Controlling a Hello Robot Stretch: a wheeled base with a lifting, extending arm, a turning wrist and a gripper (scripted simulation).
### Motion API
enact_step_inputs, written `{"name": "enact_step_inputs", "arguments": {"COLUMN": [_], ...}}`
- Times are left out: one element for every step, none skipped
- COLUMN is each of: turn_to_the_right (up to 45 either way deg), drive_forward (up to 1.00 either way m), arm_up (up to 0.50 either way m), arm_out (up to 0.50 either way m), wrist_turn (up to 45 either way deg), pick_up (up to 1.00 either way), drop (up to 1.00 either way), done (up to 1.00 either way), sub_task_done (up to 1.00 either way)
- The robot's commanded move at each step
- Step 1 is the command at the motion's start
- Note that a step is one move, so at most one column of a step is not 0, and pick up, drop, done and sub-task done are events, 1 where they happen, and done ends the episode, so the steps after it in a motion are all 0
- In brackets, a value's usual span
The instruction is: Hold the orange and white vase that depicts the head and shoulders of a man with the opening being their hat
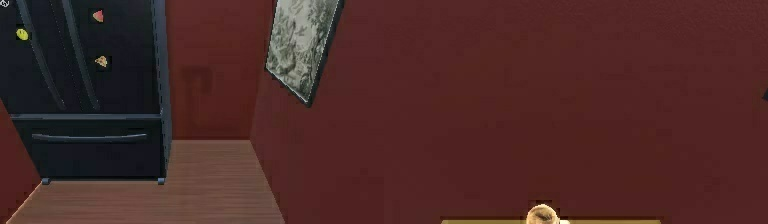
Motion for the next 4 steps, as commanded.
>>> {"name": "enact_step_inputs", "arguments": {"turn_to_the_right": [0.0,0.0,0.0,0.0], "drive_forward": [0.00,0.00,0.00,0.00], "arm_up": [0.00,-0.30,0.00,0.10], "arm_out": [0.00,0.00,0.00,0.00], "wrist_turn": [15.0,0.0,0.0,0.0], "pick_up": [0.00,0.00,1.00,0.00], "drop": [0.00,0.00,0.00,0.00], "done": [0.00,0.00,0.00,0.00], "sub_task_done": [0.00,0.00,0.00,0.00]}}
